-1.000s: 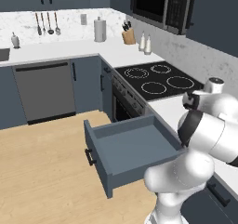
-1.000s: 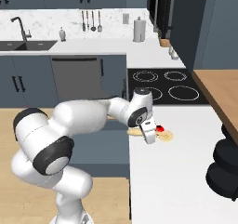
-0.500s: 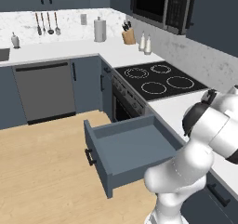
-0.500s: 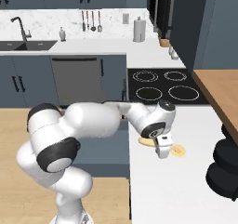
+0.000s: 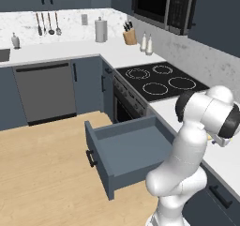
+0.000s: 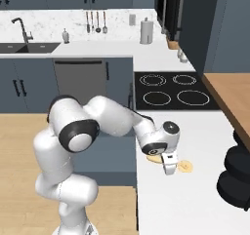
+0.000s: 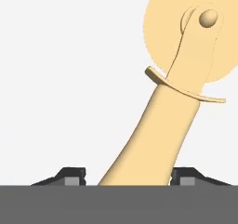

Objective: Pick the pizza cutter from the drawer and place it on the counter.

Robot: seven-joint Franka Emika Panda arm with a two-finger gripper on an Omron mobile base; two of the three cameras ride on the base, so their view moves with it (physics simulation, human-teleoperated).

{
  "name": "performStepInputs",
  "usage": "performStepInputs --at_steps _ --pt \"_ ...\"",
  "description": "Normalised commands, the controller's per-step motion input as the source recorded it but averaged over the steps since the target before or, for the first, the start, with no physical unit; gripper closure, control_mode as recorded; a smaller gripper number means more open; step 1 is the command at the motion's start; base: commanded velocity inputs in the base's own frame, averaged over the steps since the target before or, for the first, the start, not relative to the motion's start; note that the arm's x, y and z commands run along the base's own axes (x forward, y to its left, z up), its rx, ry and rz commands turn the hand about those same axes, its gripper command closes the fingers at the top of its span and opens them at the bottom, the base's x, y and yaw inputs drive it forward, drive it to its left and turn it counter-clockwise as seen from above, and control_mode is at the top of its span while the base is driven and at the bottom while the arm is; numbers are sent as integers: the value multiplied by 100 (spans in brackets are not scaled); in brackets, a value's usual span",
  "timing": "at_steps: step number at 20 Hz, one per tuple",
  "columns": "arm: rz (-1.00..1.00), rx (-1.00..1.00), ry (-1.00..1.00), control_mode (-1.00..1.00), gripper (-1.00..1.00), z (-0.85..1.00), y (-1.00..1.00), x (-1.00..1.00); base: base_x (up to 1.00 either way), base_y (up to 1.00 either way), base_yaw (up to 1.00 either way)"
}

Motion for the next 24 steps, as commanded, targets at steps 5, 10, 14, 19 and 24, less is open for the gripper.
performStepInputs --at_steps 5,10,14,19,24 --pt "7 0 -2 -100 -100 -12 -10 55 0 0 0" --pt "10 0 -2 -100 -100 0 0 10 0 0 0" --pt "6 0 -12 -100 -100 14 3 -21 0 0 0" --pt "3 -3 -23 -100 -100 71 42 -53 0 0 0" --pt "2 -16 -25 -100 -100 100 95 -44 0 0 0"
